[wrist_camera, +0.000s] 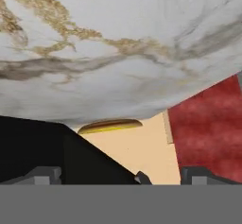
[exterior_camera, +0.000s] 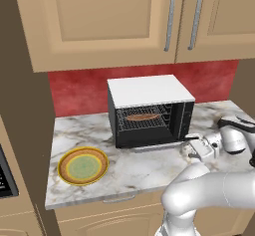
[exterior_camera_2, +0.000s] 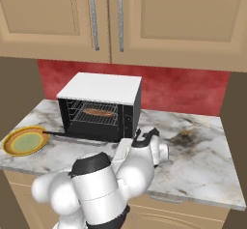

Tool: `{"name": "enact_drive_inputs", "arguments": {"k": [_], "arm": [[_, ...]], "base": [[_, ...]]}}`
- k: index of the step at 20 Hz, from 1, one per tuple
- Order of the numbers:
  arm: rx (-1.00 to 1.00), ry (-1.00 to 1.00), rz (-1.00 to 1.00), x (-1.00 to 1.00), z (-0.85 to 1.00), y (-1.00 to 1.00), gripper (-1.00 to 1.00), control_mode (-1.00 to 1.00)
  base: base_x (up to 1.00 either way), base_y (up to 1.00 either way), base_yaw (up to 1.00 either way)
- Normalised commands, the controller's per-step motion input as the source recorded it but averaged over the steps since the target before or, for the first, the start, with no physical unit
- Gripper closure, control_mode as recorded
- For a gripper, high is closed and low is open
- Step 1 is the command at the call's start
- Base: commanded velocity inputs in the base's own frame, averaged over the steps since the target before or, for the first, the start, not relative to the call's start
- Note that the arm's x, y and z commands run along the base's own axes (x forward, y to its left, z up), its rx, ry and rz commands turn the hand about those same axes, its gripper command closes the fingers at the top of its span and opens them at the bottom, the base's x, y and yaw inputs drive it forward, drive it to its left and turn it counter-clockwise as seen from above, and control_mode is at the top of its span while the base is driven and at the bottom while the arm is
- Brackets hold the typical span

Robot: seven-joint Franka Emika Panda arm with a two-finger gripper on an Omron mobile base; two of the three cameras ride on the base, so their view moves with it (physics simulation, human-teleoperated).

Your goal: Pull the toaster oven rack outwards. Pick up the baguette from the plate and place it on the toaster oven rack. Close the toaster oven door fully and set the temperature to the lowest setting.

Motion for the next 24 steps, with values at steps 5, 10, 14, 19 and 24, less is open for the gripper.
{"name": "enact_drive_inputs", "arguments": {"k": [5, 10, 14, 19, 24], "arm": [[0.11, -0.06, 0.00, 0.03, 0.80, 0.44, -1.00, -1.00], [0.06, -0.09, -0.01, 0.18, 0.79, 0.47, -1.00, -1.00], [0.01, -0.14, -0.09, 0.26, 0.77, 0.53, -1.00, -1.00], [0.00, -0.15, -0.31, 0.39, 0.61, 0.67, -1.00, -1.00], [0.00, -0.10, -0.33, 0.48, 0.58, 0.59, -1.00, -1.00]], "base": [[0.00, 0.00, 0.00], [0.00, 0.00, 0.00], [0.00, 0.00, 0.00], [0.00, 0.00, 0.00], [0.00, 0.00, 0.00]]}}
